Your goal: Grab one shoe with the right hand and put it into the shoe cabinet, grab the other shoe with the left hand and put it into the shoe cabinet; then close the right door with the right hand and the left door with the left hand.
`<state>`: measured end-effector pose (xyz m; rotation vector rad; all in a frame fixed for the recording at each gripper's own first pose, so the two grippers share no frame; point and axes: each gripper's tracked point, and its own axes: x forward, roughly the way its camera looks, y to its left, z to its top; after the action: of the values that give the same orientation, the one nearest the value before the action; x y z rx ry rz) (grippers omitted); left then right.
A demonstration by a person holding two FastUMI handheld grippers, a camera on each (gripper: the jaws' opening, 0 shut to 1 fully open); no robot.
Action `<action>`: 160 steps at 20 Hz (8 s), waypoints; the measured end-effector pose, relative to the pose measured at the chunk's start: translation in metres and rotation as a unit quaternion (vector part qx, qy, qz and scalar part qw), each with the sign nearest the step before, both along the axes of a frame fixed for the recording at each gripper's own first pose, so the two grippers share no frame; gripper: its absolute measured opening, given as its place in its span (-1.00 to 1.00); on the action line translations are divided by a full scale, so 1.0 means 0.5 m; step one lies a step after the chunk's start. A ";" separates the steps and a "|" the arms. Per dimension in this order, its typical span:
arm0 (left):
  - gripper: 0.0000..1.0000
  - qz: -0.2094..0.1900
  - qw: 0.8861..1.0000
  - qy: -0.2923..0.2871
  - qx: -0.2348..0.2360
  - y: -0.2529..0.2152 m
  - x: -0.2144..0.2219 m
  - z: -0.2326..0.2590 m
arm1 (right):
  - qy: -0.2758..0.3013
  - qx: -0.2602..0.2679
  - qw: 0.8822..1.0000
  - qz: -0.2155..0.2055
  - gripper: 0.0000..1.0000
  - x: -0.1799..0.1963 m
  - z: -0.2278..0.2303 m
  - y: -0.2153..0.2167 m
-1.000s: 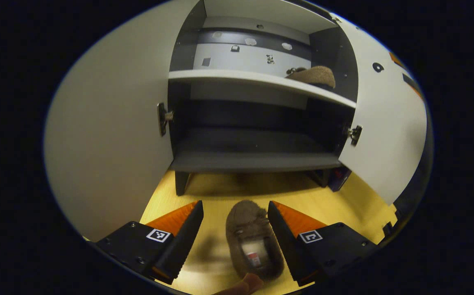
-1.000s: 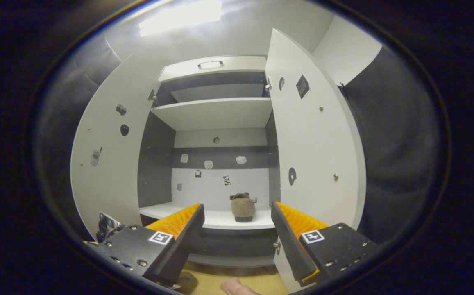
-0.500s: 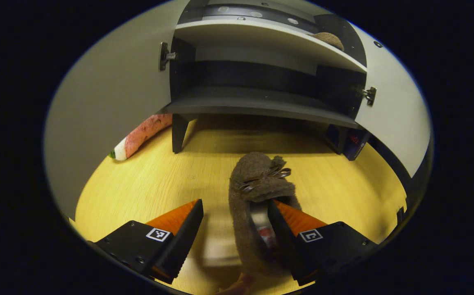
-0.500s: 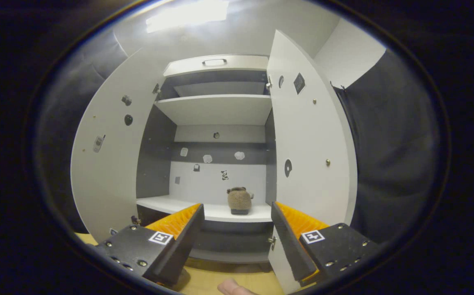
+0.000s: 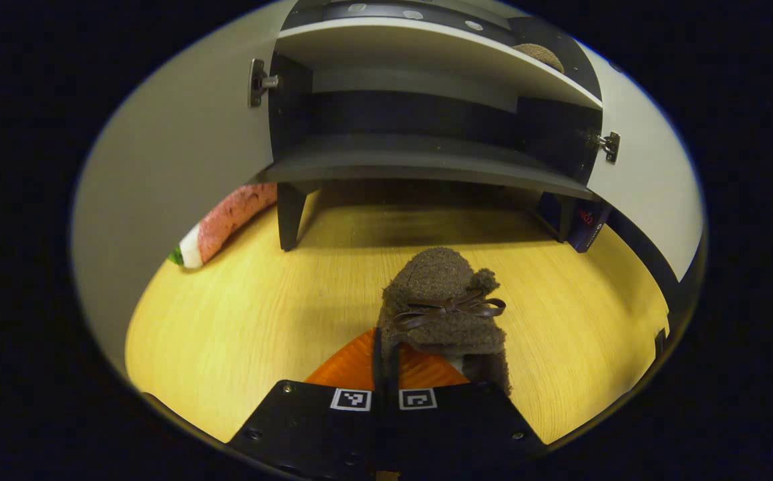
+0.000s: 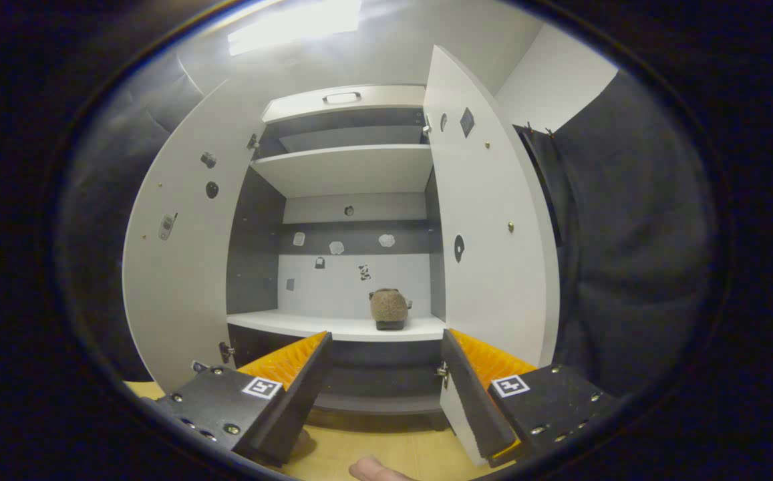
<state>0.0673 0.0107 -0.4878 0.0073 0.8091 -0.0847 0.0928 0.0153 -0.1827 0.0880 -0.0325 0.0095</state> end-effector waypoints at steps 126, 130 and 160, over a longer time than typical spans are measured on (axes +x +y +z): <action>0.96 -0.069 0.935 -0.340 -0.071 0.019 -0.217 0.697 | 0.105 0.010 0.994 0.024 0.96 0.147 0.179 -0.594; 0.97 -0.068 0.940 -0.328 -0.068 0.037 -0.217 0.678 | 0.106 -0.008 0.993 0.060 0.96 0.171 0.193 -0.490; 0.96 -0.027 0.943 -0.326 -0.052 0.118 -0.230 0.656 | 0.029 -0.043 0.992 0.111 0.83 0.203 0.260 -0.135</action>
<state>-0.0475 0.0697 -0.1597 -0.0401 0.1387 -0.1657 0.1942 -0.0524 -0.0528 0.0050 0.0363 0.2313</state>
